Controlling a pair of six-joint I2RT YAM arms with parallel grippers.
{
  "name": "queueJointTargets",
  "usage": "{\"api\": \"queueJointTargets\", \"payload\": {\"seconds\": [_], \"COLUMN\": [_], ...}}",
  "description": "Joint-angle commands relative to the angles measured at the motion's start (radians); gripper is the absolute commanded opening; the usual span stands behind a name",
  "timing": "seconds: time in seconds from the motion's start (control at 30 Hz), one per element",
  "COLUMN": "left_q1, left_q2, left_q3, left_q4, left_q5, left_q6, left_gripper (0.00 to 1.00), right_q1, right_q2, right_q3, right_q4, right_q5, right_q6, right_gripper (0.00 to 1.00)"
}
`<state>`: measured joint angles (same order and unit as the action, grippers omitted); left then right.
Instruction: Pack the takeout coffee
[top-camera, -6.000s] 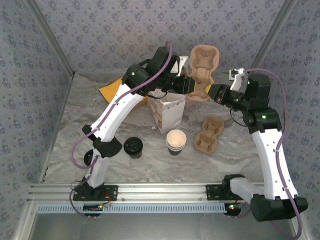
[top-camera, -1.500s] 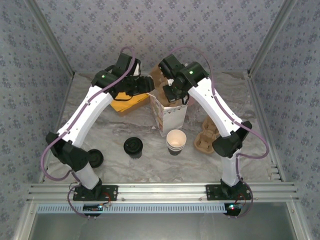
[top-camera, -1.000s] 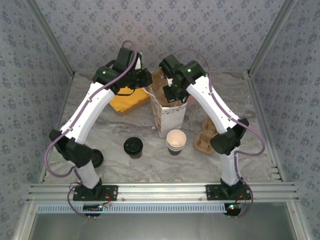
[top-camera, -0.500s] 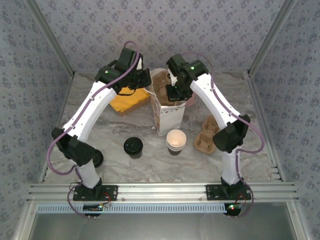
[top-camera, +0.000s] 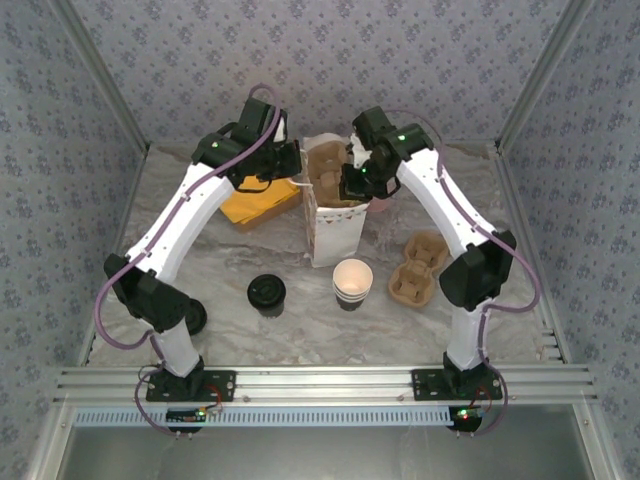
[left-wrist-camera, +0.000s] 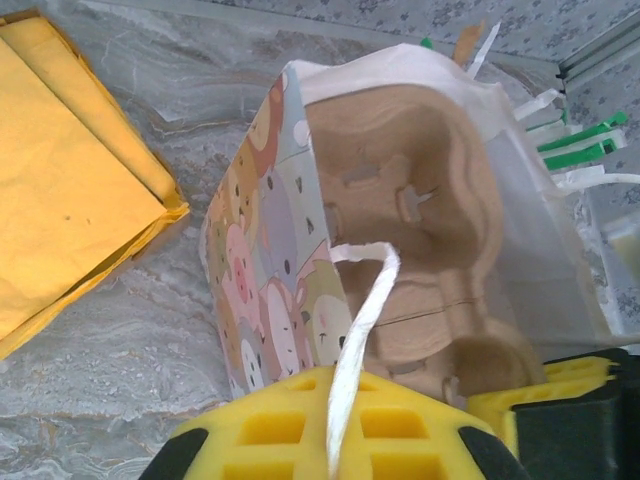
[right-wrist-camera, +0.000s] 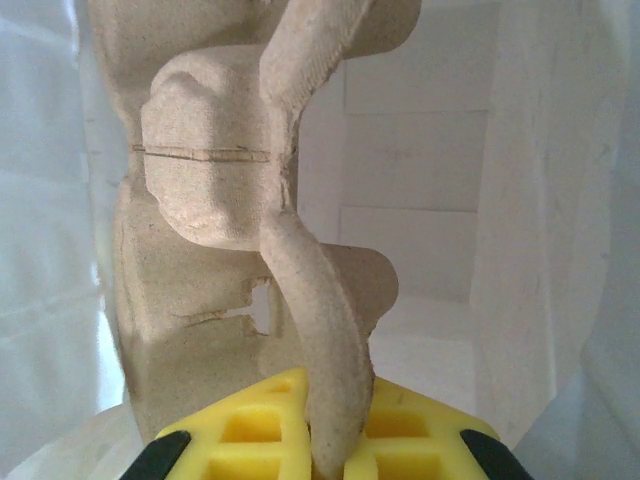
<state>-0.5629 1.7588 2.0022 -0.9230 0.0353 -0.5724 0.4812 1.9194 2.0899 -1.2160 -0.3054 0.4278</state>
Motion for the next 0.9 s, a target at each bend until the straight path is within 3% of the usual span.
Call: {"api": "queueJointTargets", "payload": {"seconds": [0.0,0.87], "left_q1": [0.004,0.018], "left_q2": [-0.015,-0.087], "left_q3": [-0.011,-0.102], "left_q4": [-0.007,0.012], "left_q5": [-0.016,-0.035], "left_q6": [0.009,-0.015], "left_gripper": [0.0,0.0], "right_q1": [-0.025,-0.039], "right_q2": [-0.051,-0.109], "right_q3": [-0.033,-0.155], "right_q4": [0.073,0.147], "right_q5": [-0.074,-0.088], "right_q6": [0.046,0.1], "right_gripper": [0.08,0.12]}}
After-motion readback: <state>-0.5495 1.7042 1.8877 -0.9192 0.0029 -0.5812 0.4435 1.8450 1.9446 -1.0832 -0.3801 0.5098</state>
